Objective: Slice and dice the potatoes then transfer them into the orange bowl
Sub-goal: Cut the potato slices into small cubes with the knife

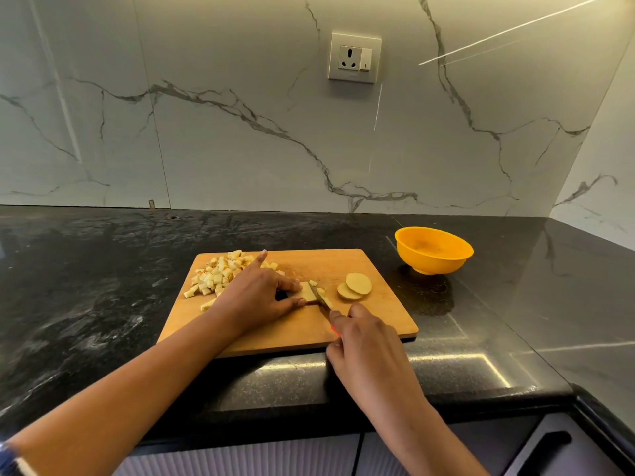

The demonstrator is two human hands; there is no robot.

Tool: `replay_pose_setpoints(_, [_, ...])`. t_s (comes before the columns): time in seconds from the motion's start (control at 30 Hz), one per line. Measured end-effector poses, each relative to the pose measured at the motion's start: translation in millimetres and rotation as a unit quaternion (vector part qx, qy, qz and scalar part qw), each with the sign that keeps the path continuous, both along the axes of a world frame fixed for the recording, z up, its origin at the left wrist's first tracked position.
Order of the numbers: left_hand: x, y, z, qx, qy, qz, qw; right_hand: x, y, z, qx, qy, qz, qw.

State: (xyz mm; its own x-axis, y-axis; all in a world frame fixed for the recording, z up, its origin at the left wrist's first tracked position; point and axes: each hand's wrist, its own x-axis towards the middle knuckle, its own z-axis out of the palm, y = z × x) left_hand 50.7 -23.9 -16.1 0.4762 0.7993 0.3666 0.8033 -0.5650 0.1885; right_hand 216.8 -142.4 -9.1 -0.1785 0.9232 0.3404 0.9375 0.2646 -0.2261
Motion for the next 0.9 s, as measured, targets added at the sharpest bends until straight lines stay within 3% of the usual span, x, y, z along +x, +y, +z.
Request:
replay_pose_setpoints(0.37, [-7,-1,3,0.022,0.014,0.006,1.000,-10,16,5,0.004,0.029,-0.020,0.999])
replay_pose_setpoints(0.7, [-7,2,1,0.021,0.005,0.010,1.000,-29,20,7,-0.047,-0.046,-0.005,0.998])
replay_pose_setpoints(0.9, [-7,2,1,0.005,-0.001,0.010,1.000,-21,3,-2,-0.026,-0.046,0.007,0.999])
